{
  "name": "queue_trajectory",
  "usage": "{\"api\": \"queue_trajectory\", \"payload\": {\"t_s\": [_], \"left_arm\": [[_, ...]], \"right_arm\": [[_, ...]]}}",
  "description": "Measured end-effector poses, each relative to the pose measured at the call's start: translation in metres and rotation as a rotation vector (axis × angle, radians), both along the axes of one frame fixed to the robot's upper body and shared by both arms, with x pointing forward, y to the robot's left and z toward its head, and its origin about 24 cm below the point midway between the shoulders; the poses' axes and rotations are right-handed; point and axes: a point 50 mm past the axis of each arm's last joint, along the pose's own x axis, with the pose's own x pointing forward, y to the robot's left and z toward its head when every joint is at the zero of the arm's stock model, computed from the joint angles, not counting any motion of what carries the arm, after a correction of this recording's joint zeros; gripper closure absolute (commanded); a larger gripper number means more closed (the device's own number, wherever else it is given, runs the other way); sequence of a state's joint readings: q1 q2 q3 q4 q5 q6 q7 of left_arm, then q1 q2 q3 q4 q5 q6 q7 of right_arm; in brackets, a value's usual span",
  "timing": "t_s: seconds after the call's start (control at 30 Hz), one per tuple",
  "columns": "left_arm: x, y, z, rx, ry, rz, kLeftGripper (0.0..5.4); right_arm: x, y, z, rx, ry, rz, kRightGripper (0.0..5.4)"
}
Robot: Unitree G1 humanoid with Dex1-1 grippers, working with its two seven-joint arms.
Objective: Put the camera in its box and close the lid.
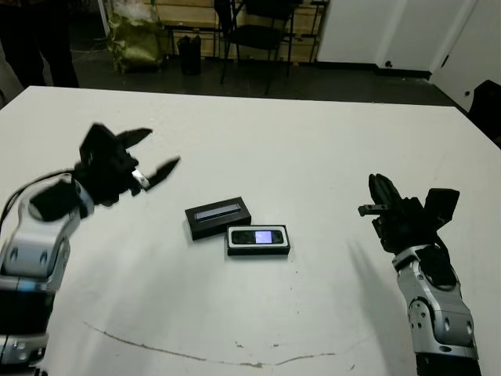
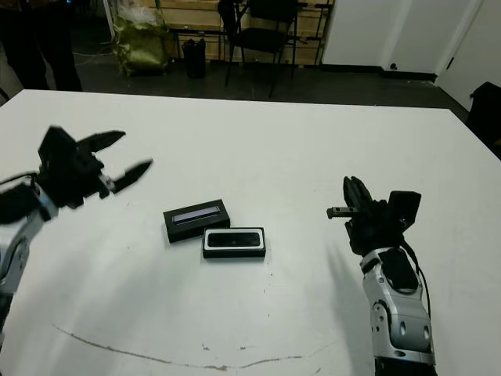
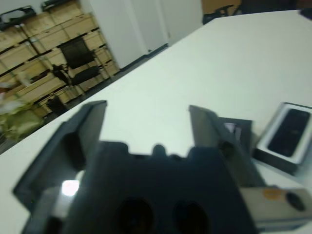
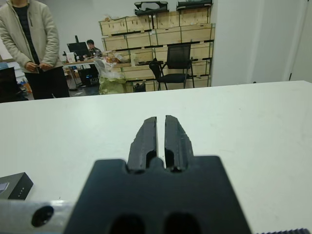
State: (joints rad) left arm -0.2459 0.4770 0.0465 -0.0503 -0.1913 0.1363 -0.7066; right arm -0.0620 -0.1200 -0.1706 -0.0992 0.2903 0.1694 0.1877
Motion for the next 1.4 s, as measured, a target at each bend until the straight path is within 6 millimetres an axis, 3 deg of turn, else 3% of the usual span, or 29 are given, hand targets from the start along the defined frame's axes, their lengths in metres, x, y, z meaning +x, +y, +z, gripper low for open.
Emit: {"api": "queue_trajectory", "payload": {"t_s": [0.1,0.5,0.77,1.07,1.4], "left_arm": [[-0.006,-0.006,-0.005,0.017,-0.009,-0.064,0.03],[-0.013,0.001,-0.013,0.110,0.134,-0.177,0.03],[-0.004,0.023,-0.029,0.151,0.262,-0.224,0.03],[0.011,0.038,-0.052,0.023,0.416,-0.335,0.03],[0.019,0.019,-0.067,-0.126,0.442,-0.446,0.03]], "right_arm": [[0.000,0.000,0.001,-0.001,0.000,-0.004,5.40],[0.000,0.000,-0.001,0.002,0.029,-0.017,5.40],[0.000,-0.002,-0.009,0.009,0.050,-0.020,5.40],[0.000,-0.006,-0.012,0.016,0.033,-0.007,5.40],[0.001,-0.009,-0.015,0.018,0.040,-0.005,5.40]]}}
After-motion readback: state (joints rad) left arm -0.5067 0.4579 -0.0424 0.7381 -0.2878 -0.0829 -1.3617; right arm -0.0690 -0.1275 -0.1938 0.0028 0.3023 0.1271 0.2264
